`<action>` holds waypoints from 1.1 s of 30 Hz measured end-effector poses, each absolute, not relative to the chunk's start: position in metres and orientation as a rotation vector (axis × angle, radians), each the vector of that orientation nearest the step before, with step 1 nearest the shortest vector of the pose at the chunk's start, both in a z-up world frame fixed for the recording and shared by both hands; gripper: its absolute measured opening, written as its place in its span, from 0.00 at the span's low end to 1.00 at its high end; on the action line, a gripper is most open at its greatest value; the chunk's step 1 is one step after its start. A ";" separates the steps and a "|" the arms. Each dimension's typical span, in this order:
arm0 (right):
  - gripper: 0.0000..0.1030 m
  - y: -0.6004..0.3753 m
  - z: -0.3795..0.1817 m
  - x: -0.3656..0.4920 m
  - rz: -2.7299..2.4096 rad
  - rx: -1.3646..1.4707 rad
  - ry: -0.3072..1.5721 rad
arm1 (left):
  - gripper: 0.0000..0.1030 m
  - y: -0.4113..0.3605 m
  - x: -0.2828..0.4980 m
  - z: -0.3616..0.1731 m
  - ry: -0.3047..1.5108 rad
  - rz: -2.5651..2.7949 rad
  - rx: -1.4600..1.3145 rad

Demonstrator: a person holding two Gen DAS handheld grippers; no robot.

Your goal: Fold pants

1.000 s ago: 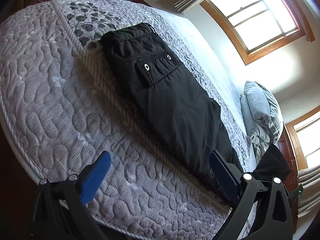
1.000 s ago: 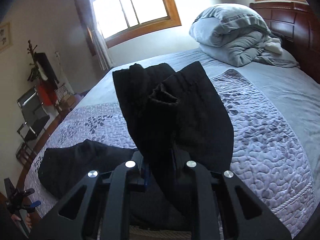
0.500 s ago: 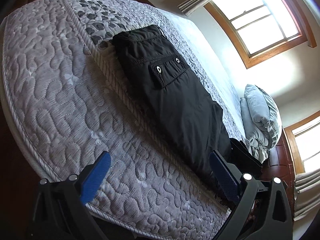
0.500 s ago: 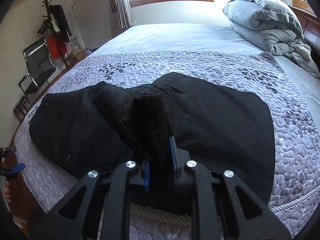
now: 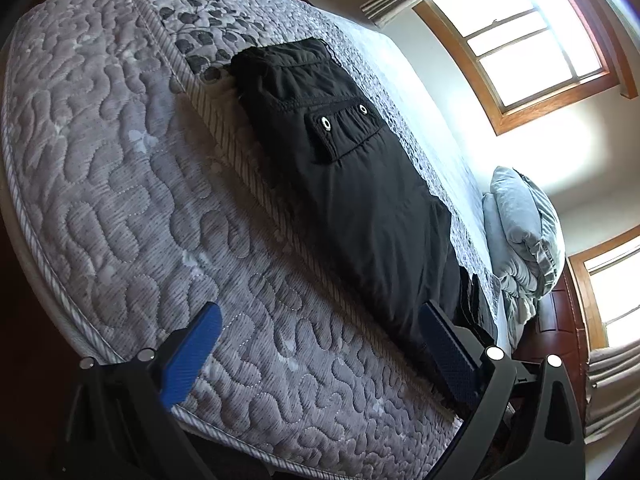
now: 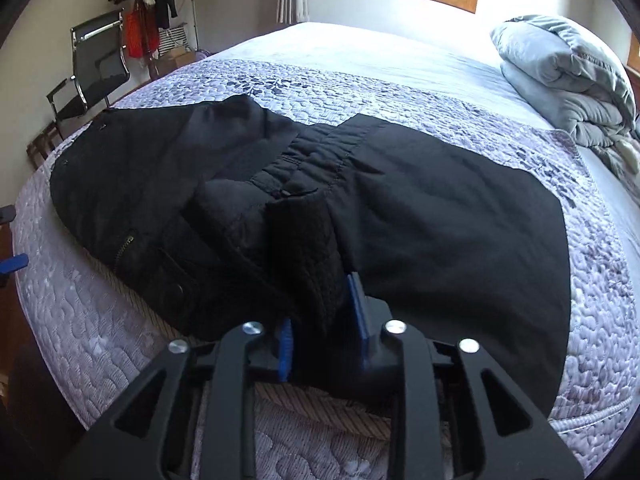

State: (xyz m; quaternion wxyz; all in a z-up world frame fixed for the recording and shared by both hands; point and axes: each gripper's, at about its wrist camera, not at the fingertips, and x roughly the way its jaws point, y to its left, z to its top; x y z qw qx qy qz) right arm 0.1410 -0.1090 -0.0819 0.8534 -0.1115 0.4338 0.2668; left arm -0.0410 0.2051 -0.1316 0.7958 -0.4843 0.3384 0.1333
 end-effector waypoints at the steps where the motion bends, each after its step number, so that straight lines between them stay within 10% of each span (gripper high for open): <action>1: 0.40 -0.110 -0.083 0.141 0.575 -0.219 0.922 | 0.96 0.204 -0.041 -0.132 0.729 0.288 -1.043; 4: 0.71 -0.113 -0.079 0.136 0.666 -0.136 0.956 | 0.96 0.206 -0.039 -0.134 0.732 0.288 -1.052; 15: 0.70 -0.102 -0.056 0.121 0.645 -0.156 0.868 | 0.96 0.208 -0.035 -0.136 0.730 0.267 -1.058; 23: 0.28 -0.105 -0.072 0.134 0.646 -0.139 0.940 | 0.96 0.214 -0.042 -0.144 0.731 0.282 -1.081; 33: 0.15 -0.110 -0.045 0.128 0.704 -0.096 0.897 | 0.96 0.219 -0.048 -0.153 0.733 0.288 -1.100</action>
